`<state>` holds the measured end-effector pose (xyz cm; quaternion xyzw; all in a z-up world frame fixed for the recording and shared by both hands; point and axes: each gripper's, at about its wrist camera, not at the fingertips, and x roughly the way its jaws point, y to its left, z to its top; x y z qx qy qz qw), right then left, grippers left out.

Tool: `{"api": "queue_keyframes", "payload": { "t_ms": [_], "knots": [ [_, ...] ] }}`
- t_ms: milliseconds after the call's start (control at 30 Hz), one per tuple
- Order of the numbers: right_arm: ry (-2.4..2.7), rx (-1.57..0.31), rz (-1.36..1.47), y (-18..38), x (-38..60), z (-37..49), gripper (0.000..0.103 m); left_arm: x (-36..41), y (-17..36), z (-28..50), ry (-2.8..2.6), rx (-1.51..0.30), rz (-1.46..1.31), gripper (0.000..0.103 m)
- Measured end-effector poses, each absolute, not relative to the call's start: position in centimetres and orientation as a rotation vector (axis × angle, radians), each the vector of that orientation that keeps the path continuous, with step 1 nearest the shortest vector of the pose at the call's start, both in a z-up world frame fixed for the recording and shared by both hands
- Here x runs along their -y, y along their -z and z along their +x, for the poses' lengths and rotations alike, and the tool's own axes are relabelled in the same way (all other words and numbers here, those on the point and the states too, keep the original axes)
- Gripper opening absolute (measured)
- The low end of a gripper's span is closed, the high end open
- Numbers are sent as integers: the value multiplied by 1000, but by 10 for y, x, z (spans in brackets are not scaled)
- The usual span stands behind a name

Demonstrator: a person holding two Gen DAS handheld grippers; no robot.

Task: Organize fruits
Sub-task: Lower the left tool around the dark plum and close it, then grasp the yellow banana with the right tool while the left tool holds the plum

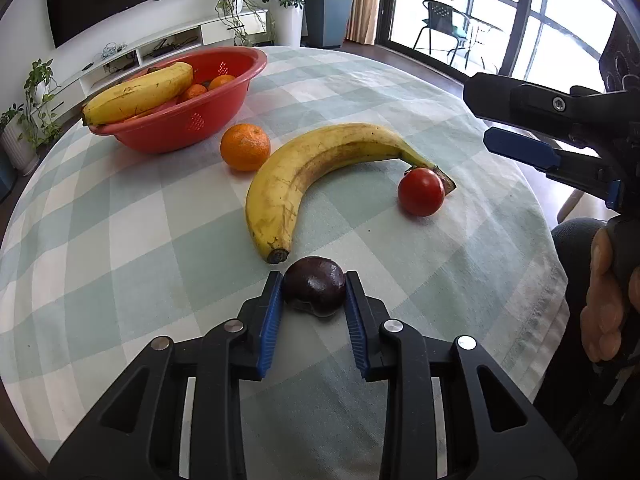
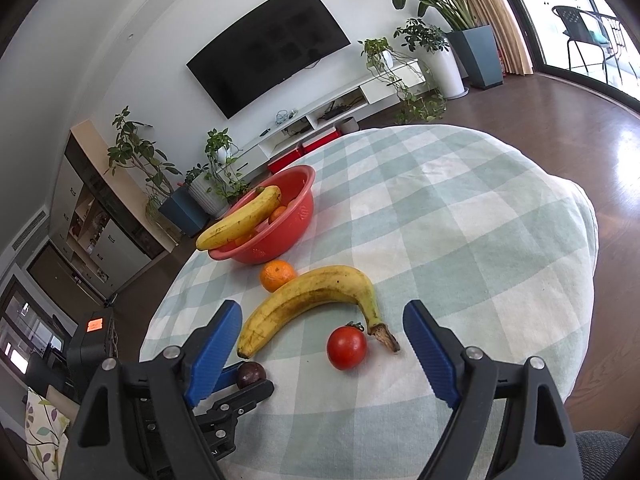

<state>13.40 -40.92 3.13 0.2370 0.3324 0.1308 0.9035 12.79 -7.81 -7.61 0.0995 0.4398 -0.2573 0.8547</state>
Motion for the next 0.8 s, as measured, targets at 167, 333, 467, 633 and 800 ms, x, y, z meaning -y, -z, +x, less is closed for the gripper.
{"api": "queue_keyframes", "payload": {
  "t_ms": [167,333,467,633,800],
  "knots": [
    [-281,-702,485,-31,410,136,85,66,72,122,539,-919,177,28],
    [-353,-789,398,-38,402,150,85,38,68,112,518,-916,109,28],
    [-444,-941,46,-45,367,176,79,14,69,110,493,-920,60,28],
    [-580,-972,-292,-54,340,201,79,-3,70,108,487,-908,19,28],
    [-679,-1052,-562,-42,310,225,77,-8,70,105,504,-894,-1,28]
  ]
}}
